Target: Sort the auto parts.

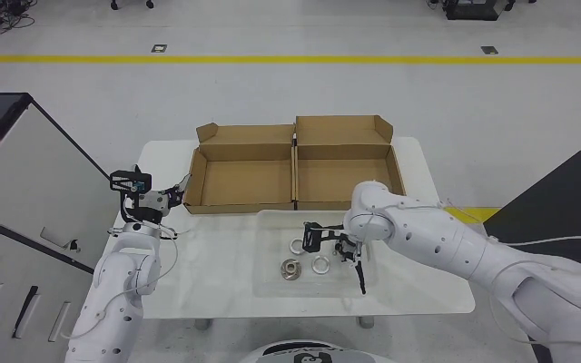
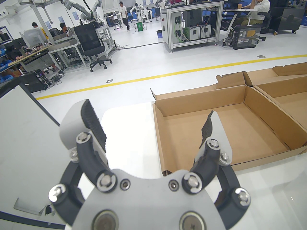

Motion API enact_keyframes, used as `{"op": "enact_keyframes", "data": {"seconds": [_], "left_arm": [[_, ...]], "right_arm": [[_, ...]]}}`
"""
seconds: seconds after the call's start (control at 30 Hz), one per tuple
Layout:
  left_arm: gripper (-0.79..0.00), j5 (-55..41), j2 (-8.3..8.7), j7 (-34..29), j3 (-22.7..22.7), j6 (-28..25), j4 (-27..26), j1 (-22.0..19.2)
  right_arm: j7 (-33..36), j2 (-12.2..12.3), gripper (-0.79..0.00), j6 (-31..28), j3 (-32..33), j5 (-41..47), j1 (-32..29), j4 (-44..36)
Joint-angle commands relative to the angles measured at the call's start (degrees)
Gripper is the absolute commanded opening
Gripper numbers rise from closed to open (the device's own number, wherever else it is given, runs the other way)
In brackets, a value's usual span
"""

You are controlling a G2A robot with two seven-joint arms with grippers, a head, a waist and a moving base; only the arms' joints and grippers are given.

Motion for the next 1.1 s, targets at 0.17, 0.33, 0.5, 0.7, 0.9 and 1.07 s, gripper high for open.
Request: {"op": "enact_keyframes", "data": {"seconds": [0.17, 0.33, 0.5, 0.7, 0.9, 1.07], "left_arm": [[0.000, 0.0, 0.00, 0.0, 0.0, 0.0, 0.0, 0.0], [0.000, 0.0, 0.00, 0.0, 0.0, 0.0, 0.0, 0.0], [0.000, 0.0, 0.00, 0.0, 0.0, 0.0, 0.0, 0.0], [0.000, 0.0, 0.00, 0.0, 0.0, 0.0, 0.0, 0.0], [0.000, 0.0, 0.00, 0.0, 0.0, 0.0, 0.0, 0.0], [0.000, 0.0, 0.00, 0.0, 0.0, 0.0, 0.0, 0.0]], "right_arm": [[-0.1, -0.1, -0.785, -0.3, 0.6, 1.5, 0.3, 0.5], [1.8, 1.0, -0.785, 1.5, 1.9, 4.0, 1.4, -2.5], [4.5, 3.5, -0.785, 4.2, 4.2, 6.9, 2.3, -8.7], [5.0, 7.2, -0.785, 4.7, 8.5, 13.2, 2.7, -14.8], [4.3, 9.8, -0.785, 4.0, 10.6, 16.9, 2.8, -17.1], [4.3, 9.8, -0.785, 4.0, 10.6, 16.9, 2.8, -17.1]]}}
